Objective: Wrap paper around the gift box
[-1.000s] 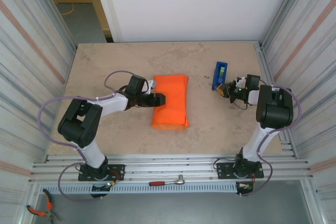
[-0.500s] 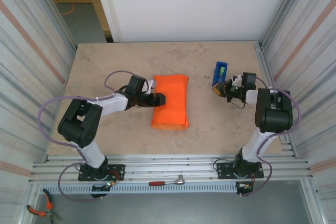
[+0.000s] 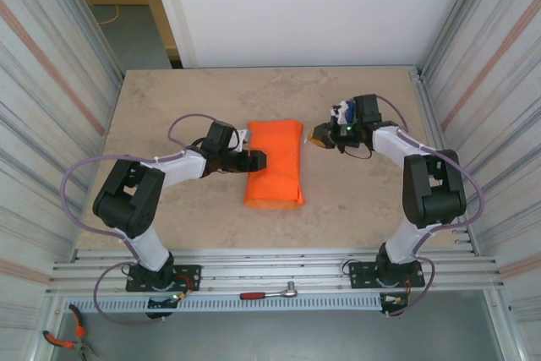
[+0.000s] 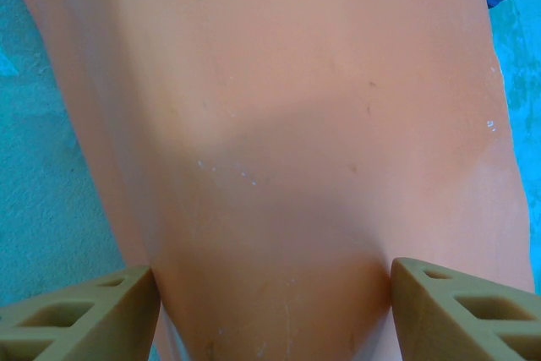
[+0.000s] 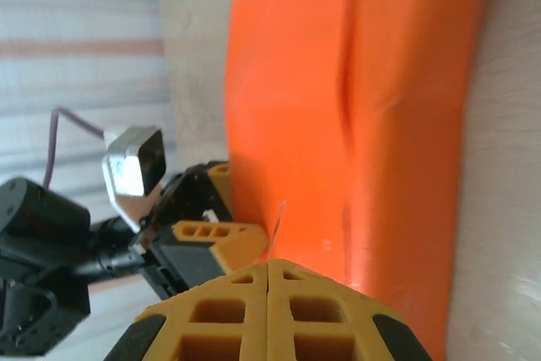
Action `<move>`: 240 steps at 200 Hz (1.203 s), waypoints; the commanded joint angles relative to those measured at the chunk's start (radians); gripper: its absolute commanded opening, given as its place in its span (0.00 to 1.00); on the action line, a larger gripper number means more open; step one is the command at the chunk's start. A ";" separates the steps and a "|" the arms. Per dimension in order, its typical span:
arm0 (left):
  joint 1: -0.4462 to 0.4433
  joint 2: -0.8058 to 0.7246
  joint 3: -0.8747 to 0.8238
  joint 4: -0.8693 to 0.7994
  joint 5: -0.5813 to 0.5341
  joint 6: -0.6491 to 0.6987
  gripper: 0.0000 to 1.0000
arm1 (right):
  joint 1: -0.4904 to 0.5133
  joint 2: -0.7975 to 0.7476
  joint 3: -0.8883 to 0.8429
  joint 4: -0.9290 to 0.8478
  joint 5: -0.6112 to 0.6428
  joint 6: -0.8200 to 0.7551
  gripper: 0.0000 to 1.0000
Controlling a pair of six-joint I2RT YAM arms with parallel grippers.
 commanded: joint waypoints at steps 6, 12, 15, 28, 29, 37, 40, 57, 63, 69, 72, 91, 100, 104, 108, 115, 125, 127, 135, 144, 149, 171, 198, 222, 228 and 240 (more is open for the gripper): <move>-0.016 0.055 -0.060 -0.139 -0.100 0.024 0.70 | 0.072 0.041 0.102 -0.253 0.049 -0.183 0.00; -0.016 0.055 -0.061 -0.138 -0.100 0.023 0.70 | 0.086 0.050 0.121 -0.279 0.068 -0.205 0.00; -0.016 0.054 -0.061 -0.137 -0.100 0.023 0.70 | 0.092 0.054 0.129 -0.293 0.075 -0.213 0.00; -0.016 0.052 -0.063 -0.137 -0.100 0.026 0.70 | 0.114 0.073 0.160 -0.333 0.100 -0.238 0.00; -0.016 0.052 -0.062 -0.137 -0.100 0.026 0.70 | 0.115 0.074 0.162 -0.335 0.101 -0.239 0.00; -0.015 0.053 -0.063 -0.139 -0.100 0.027 0.70 | 0.125 0.083 0.176 -0.351 0.111 -0.252 0.00; -0.016 0.051 -0.063 -0.139 -0.100 0.026 0.70 | 0.129 0.086 0.181 -0.359 0.117 -0.257 0.00; -0.016 0.050 -0.064 -0.137 -0.100 0.025 0.70 | 0.145 0.108 0.211 -0.391 0.135 -0.285 0.00; -0.016 0.050 -0.064 -0.137 -0.100 0.025 0.70 | 0.150 0.115 0.220 -0.403 0.144 -0.295 0.00; -0.016 0.051 -0.065 -0.137 -0.100 0.025 0.70 | 0.155 0.121 0.229 -0.413 0.155 -0.302 0.00; -0.016 0.050 -0.064 -0.136 -0.100 0.026 0.70 | 0.156 0.123 0.233 -0.417 0.160 -0.306 0.00; -0.015 0.051 -0.065 -0.134 -0.100 0.024 0.70 | 0.159 0.140 0.251 -0.435 0.176 -0.323 0.00; -0.016 0.050 -0.065 -0.134 -0.100 0.023 0.70 | 0.159 0.148 0.255 -0.437 0.175 -0.329 0.00; -0.016 0.052 -0.065 -0.133 -0.100 0.023 0.70 | 0.159 0.152 0.258 -0.439 0.177 -0.333 0.00; -0.016 0.052 -0.064 -0.133 -0.101 0.023 0.70 | 0.160 0.155 0.261 -0.445 0.178 -0.337 0.00; -0.016 0.053 -0.064 -0.134 -0.100 0.023 0.70 | 0.159 0.160 0.265 -0.450 0.178 -0.343 0.00; -0.016 0.054 -0.064 -0.134 -0.099 0.023 0.70 | 0.159 0.167 0.273 -0.458 0.187 -0.352 0.00; -0.016 0.054 -0.063 -0.134 -0.100 0.023 0.70 | 0.159 0.169 0.273 -0.459 0.188 -0.353 0.00; -0.016 0.054 -0.063 -0.133 -0.101 0.023 0.70 | 0.159 0.175 0.276 -0.462 0.193 -0.357 0.00; -0.016 0.056 -0.061 -0.134 -0.101 0.022 0.70 | 0.159 0.181 0.280 -0.468 0.203 -0.365 0.00; -0.016 0.055 -0.059 -0.136 -0.101 0.022 0.70 | 0.159 0.185 0.282 -0.471 0.210 -0.368 0.00; -0.015 0.059 -0.058 -0.135 -0.102 0.022 0.70 | 0.160 0.202 0.285 -0.482 0.248 -0.383 0.00; -0.016 0.062 -0.058 -0.136 -0.102 0.022 0.70 | 0.161 0.235 0.287 -0.492 0.291 -0.395 0.00; -0.016 0.061 -0.057 -0.135 -0.103 0.022 0.70 | 0.162 0.242 0.283 -0.490 0.296 -0.393 0.00; -0.016 0.060 -0.058 -0.136 -0.103 0.021 0.70 | 0.161 0.238 0.282 -0.489 0.298 -0.390 0.00; -0.015 0.062 -0.058 -0.134 -0.104 0.019 0.70 | 0.162 0.231 0.281 -0.489 0.297 -0.387 0.00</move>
